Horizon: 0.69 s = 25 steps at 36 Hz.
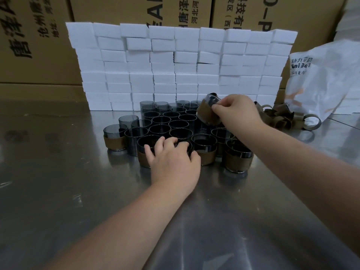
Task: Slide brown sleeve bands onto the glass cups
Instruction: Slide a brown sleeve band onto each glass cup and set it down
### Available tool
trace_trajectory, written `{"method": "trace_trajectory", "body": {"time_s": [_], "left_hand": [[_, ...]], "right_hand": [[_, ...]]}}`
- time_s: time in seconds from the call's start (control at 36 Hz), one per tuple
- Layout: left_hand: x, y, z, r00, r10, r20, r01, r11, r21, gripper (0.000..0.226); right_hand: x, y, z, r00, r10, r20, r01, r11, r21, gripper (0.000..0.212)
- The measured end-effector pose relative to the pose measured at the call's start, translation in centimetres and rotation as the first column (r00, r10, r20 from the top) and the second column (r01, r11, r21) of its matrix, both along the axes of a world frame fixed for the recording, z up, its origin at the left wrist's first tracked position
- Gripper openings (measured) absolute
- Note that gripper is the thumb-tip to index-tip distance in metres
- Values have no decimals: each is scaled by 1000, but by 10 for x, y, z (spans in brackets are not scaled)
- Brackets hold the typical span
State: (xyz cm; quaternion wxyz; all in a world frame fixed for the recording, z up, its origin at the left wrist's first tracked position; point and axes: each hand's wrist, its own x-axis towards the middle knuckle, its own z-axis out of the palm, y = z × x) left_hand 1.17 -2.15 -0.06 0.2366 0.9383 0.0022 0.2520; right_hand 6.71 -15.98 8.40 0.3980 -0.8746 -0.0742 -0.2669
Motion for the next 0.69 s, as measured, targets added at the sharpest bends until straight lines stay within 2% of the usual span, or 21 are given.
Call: {"method": "trace_trajectory", "body": {"time_s": [0.11, 0.19, 0.33, 0.44, 0.56, 0.61, 0.69], "left_hand": [[1, 0, -1, 1000, 2, -17, -1, 999, 34, 39], [1, 0, -1, 1000, -2, -4, 2, 1000, 31, 36], [1, 0, -2, 1000, 0, 0, 0, 1000, 28, 35], [1, -1, -2, 1000, -2, 7, 1, 1000, 18, 35], [0, -1, -2, 1000, -4, 9, 4, 1000, 24, 36], [0, -1, -2, 1000, -4, 12, 4, 1000, 21, 35], [1, 0, -3, 1000, -3, 19, 3, 1000, 29, 35]], "right_hand": [[25, 13, -9, 998, 4, -62, -18, 971, -237, 17], [36, 20, -18, 998, -15, -60, -9, 930, -369, 19], [45, 19, -26, 998, -25, -56, 0, 914, -406, 22], [47, 15, -31, 995, -7, -102, -44, 868, -495, 17], [47, 13, -30, 987, 1, -158, -91, 821, -564, 33], [46, 8, -25, 986, 13, -166, -104, 825, -556, 36], [50, -11, -14, 991, -4, -132, -60, 875, -481, 30]]}}
